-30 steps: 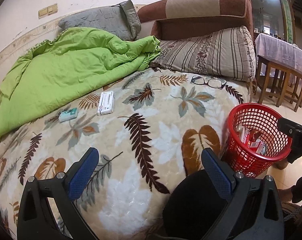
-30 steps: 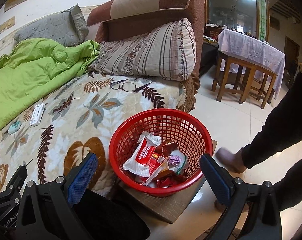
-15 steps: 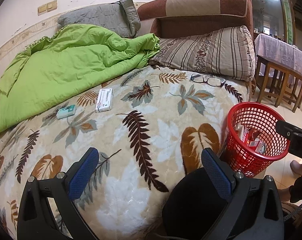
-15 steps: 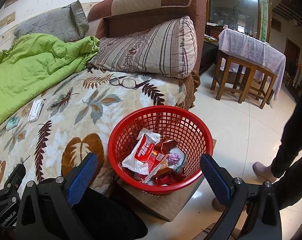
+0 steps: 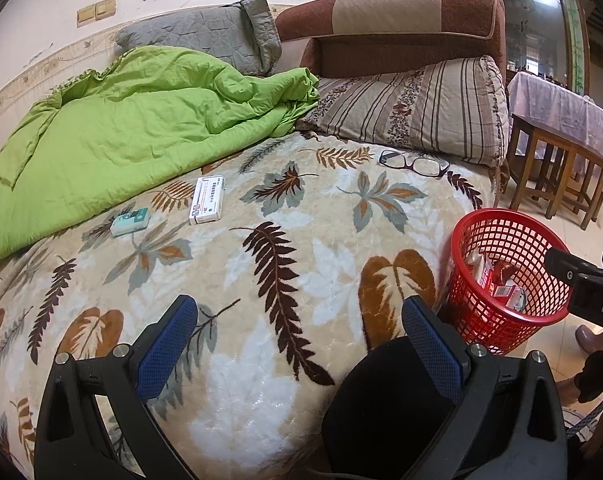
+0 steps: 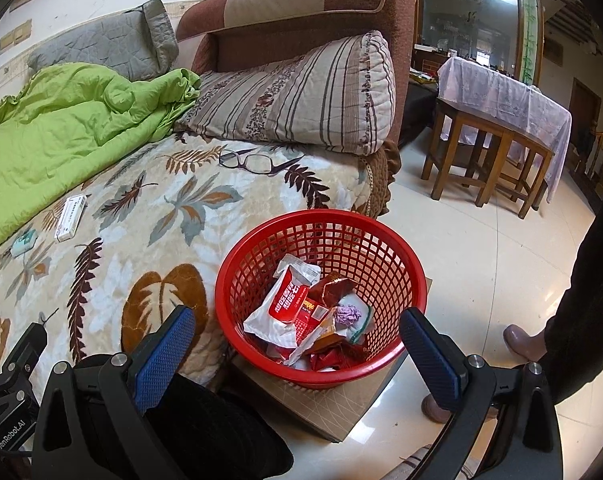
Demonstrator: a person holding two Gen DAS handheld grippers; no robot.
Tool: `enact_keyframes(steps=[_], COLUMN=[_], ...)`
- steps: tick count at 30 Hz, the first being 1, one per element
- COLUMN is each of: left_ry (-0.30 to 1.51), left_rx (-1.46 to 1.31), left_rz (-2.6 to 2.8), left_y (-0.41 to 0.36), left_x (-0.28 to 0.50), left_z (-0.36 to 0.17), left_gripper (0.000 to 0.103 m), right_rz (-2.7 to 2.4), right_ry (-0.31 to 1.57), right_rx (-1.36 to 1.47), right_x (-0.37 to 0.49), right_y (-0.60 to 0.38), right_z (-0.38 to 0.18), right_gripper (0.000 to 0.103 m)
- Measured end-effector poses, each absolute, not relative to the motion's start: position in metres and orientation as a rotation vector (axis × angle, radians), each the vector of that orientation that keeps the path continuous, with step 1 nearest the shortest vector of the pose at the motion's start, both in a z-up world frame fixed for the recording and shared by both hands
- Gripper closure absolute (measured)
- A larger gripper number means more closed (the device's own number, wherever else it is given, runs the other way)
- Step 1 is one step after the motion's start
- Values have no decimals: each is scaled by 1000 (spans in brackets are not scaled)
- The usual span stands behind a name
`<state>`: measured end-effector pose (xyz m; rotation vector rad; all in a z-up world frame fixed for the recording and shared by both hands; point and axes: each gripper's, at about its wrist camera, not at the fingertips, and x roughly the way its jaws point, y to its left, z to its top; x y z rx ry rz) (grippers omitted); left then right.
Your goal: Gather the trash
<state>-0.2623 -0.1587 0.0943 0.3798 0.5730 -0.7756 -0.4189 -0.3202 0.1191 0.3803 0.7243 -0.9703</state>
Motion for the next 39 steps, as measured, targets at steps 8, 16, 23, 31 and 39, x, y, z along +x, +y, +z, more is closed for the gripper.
enact_keyframes(steps=[8,16,23,31,39], left_ry=[575,574,575,574,575], left_rx=[379,377,375,373,372], left_rz=[-778,-776,-777,-777,-778], left_y=[-159,-159,-158,-158,-157], left_x=[-263,-263,-263,-263,-262], left_z=[94,94,94,95,95], left_gripper=[1,1,1,1,2], right_rz=[-968,-965,-965,-961,-960], right_ry=[729,733,733,732,734], right_rx=[379,380,378,374,375], right_x=[-418,-418,-417,-416,-416], right_y=[-320,-321,-322,-323,-323], right_z=[116,115,115,116,115], right_gripper=[0,0,0,0,0])
